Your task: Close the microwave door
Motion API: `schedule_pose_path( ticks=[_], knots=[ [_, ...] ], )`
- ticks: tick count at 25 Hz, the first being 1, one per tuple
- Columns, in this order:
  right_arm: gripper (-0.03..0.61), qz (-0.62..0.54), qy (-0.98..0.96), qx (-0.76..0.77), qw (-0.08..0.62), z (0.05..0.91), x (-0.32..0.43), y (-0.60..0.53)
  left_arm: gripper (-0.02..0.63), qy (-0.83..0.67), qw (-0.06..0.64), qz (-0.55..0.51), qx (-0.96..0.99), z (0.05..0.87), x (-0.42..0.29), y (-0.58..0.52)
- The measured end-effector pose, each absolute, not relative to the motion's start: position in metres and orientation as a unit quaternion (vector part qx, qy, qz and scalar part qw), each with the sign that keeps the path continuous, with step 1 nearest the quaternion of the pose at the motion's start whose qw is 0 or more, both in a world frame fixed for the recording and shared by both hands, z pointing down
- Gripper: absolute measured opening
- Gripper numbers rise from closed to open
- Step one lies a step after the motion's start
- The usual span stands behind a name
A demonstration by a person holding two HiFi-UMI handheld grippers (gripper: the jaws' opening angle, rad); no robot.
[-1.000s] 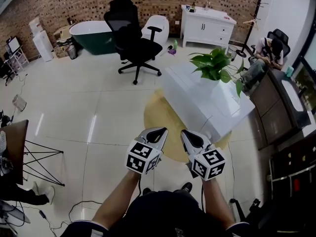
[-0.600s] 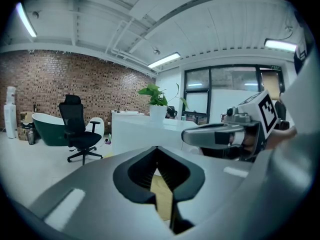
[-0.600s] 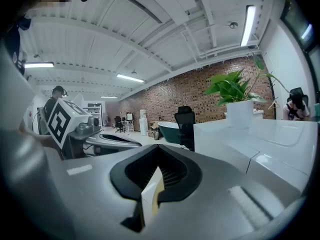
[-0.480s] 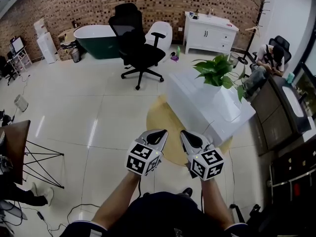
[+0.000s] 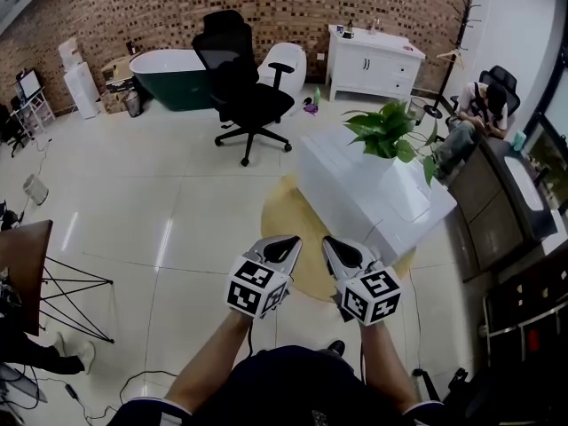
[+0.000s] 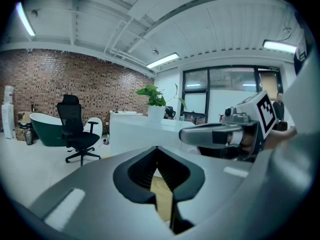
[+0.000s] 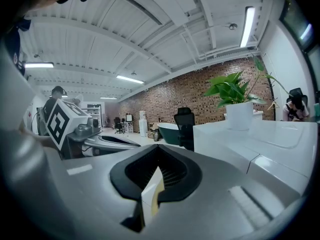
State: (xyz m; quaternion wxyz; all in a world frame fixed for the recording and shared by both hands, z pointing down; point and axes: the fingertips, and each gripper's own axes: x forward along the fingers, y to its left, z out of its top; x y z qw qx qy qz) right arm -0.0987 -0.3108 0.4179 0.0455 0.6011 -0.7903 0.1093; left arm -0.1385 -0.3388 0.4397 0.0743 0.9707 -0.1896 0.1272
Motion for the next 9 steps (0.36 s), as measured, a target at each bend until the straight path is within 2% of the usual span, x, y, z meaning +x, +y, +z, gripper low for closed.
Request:
schedule_pose_path(
  ticks=[9],
  knots=[
    [0.0,0.111,-0.793,0.597,0.052,0.4198,-0.1016,-0.3147,0.011,-0.184,0.075,0.13,0.971,0.4414,-0.1361,-0.3401]
  ],
)
